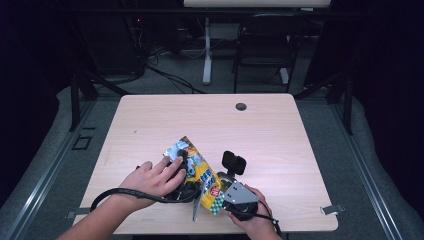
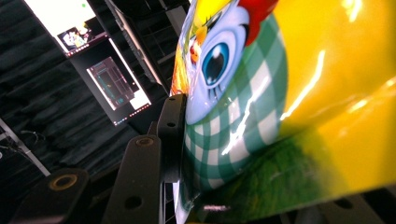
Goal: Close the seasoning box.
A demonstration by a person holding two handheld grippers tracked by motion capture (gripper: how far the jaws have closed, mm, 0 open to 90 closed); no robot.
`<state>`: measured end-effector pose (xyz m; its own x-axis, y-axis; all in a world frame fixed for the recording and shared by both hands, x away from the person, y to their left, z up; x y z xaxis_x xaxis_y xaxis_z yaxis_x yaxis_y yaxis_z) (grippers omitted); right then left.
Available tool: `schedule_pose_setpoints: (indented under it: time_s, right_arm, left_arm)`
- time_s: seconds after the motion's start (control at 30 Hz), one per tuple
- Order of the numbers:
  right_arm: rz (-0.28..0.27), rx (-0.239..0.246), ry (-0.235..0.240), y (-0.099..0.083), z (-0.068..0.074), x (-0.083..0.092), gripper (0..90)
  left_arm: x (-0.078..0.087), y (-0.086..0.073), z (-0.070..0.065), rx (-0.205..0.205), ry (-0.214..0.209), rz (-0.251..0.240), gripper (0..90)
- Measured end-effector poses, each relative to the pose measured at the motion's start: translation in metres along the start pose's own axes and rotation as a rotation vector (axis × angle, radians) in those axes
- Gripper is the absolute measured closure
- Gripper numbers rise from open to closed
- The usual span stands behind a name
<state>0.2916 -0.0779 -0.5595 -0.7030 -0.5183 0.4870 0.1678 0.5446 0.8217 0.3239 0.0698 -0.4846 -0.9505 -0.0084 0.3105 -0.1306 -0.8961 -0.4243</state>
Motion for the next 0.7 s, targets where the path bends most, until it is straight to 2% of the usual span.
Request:
schedule_pose_setpoints:
  time_s: [0.27, 0.33, 0.5, 0.7]
  right_arm:
    - [-0.002, -0.002, 0.001, 0.0, 0.0002, -0.0001, 67.4]
    - [-0.002, -0.002, 0.001, 0.0001, 0.0003, -0.0001, 67.5]
    - [-0.002, -0.002, 0.001, 0.0002, 0.0007, 0.0002, 67.6]
    - [-0.004, 0.0, 0.0, 0.0004, 0.0009, 0.0, 67.8]
  left_arm:
    - [0.0007, 0.0008, 0.0015, -0.009, 0.002, -0.004, 65.9]
    - [0.0004, 0.0005, -0.0008, 0.007, -0.017, -0.002, 66.0]
    - [0.0015, 0.0006, 0.0005, -0.006, -0.01, -0.001, 66.2]
    - [0.0018, 0.0001, 0.0009, -0.004, -0.015, 0.0, 66.3]
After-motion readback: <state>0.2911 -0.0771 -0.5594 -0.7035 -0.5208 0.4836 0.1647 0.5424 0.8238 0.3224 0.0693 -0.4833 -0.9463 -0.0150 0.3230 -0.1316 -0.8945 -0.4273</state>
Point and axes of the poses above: each handheld gripper's, and its own axes: x roughly backward along the jaws, y roughly out of its top, z roughly to its left, the point moved 7 cm from there along -x, roughly forward along the jaws, and after that the axes turned 2 degrees about x, right-handed, at the moved point
